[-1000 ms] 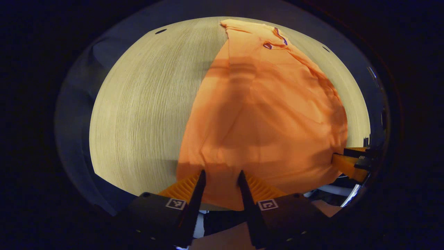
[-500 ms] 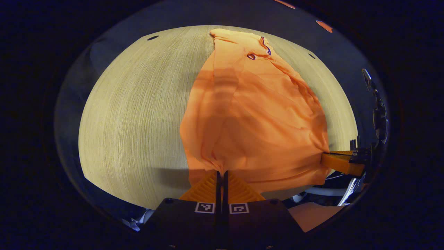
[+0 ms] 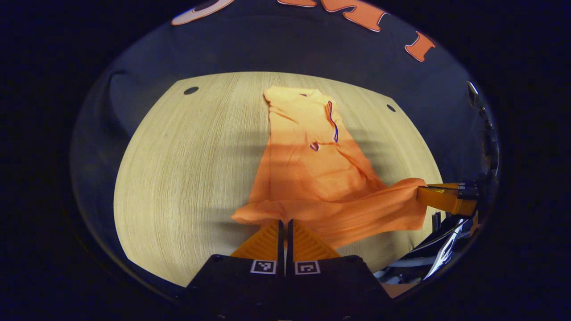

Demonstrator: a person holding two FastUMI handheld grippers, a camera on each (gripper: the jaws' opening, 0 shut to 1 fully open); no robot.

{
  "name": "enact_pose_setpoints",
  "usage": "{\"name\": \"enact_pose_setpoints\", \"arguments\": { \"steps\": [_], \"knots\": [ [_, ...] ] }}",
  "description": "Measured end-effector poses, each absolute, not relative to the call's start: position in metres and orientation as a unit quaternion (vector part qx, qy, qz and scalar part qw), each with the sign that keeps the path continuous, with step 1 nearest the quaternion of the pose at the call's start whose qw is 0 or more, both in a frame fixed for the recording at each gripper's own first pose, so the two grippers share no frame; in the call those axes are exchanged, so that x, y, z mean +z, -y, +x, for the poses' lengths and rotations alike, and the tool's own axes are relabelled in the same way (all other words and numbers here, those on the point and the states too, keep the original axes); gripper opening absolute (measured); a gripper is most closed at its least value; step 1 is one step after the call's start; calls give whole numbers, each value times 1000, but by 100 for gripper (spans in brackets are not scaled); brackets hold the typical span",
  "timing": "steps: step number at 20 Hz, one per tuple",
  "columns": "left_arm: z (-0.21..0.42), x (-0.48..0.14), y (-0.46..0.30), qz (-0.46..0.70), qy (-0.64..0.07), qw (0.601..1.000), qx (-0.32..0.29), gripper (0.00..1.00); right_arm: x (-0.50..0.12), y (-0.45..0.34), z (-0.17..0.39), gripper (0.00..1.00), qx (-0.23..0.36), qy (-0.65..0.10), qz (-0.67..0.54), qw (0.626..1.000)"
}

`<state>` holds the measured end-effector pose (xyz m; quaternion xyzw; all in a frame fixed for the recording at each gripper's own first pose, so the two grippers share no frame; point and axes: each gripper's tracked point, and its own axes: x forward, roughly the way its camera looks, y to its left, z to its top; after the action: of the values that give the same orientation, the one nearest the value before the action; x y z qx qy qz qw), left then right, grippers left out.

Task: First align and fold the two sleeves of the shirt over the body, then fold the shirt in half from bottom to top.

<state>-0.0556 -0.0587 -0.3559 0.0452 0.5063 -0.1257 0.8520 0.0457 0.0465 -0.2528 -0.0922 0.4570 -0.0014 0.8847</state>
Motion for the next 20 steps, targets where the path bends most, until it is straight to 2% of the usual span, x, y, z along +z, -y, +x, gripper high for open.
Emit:
{"name": "enact_pose_setpoints", "arguments": {
  "steps": [4, 10, 16, 20],
  "knots": [
    [30, -320, 77, 32, -455, 880, -133, 1, -211, -45, 118, 0, -1, -411, -108, 905],
    [122, -302, 88, 20, -422, 898, -127, 1, -183, -49, 212, 0, 0, -371, -118, 921],
    [213, -331, 81, 33, -424, 898, -112, 1, -209, -46, 301, 0, -8, -369, -109, 923],
    [238, -368, 76, 50, -441, 890, -107, 1, -244, -36, 331, 0, -23, -394, -94, 914]
  ]
}}
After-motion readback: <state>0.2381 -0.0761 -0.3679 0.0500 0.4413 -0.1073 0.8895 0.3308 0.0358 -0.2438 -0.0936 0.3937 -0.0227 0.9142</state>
